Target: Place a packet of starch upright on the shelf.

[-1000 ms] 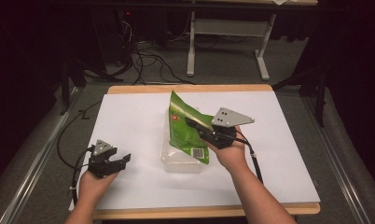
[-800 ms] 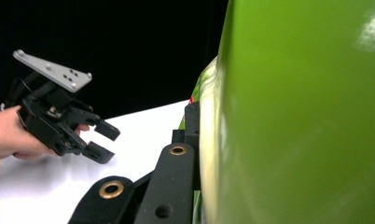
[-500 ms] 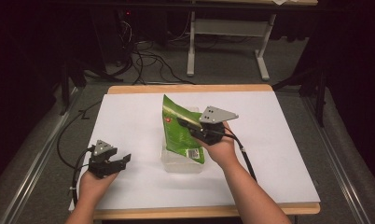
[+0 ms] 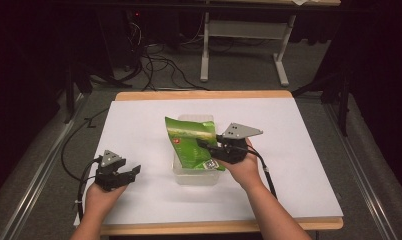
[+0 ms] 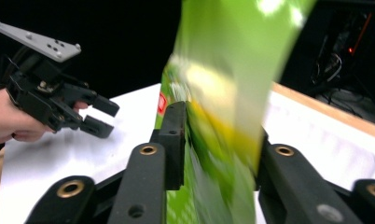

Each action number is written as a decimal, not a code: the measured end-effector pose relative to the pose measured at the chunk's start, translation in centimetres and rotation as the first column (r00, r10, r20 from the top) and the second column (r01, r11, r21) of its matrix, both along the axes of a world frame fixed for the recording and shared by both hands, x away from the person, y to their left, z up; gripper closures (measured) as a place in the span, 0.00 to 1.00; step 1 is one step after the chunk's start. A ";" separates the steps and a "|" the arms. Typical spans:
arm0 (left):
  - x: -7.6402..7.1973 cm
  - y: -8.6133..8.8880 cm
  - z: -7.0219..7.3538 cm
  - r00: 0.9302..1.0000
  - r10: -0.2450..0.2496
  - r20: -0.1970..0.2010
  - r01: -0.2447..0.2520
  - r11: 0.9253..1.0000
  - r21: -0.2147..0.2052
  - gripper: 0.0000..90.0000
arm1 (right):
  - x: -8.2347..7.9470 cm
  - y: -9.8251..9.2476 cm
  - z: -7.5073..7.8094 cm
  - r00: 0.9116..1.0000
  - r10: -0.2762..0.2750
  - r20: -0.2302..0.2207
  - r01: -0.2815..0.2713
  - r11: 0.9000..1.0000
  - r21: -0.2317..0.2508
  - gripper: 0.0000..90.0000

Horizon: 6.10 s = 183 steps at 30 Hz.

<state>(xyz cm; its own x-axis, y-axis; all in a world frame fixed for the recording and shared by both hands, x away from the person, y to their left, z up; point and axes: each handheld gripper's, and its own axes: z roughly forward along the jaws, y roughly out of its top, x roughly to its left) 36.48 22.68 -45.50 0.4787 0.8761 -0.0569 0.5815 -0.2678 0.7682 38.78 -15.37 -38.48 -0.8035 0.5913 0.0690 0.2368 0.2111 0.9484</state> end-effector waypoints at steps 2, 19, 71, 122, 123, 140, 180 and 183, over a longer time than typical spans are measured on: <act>0.0 -0.1 0.0 1.000 0.004 0.001 -0.004 1.000 -0.004 0.41 | -0.2 -0.3 -0.2 1.000 -0.004 -0.010 0.004 1.000 0.003 0.77; 0.0 0.0 0.0 1.000 0.001 -0.001 -0.001 1.000 -0.006 0.41 | -1.8 -2.9 -3.3 0.996 -0.059 -0.072 0.058 0.998 -0.018 0.80; 0.0 -0.3 0.1 1.000 -0.007 -0.002 0.007 1.000 0.000 0.41 | -2.7 -2.6 -6.0 0.972 -0.071 -0.224 0.053 0.995 -0.086 0.96; 0.0 -0.2 0.1 1.000 -0.006 0.002 0.006 1.000 0.000 0.41 | -2.2 -1.1 -3.7 0.989 -0.065 -0.135 0.059 0.997 -0.051 0.84; 0.0 -0.2 0.1 1.000 -0.005 0.006 0.005 1.000 -0.002 0.41 | -2.2 -1.0 -3.6 0.990 -0.064 -0.129 0.058 0.997 -0.050 0.82; -0.3 -0.3 0.3 0.999 -0.017 0.035 0.017 1.000 -0.002 0.40 | -2.3 -1.1 -2.1 0.991 -0.096 -0.090 0.097 0.995 0.004 0.34; -0.4 -0.3 0.6 0.996 -0.041 0.077 0.041 0.999 -0.008 0.38 | -8.1 -8.4 -2.4 0.965 -0.257 -0.053 0.252 0.964 -0.086 0.27; -0.4 -0.4 0.6 0.996 -0.042 0.079 0.042 0.999 -0.005 0.38 | -8.2 -10.4 -2.6 0.947 -0.316 -0.051 0.311 0.946 -0.093 0.27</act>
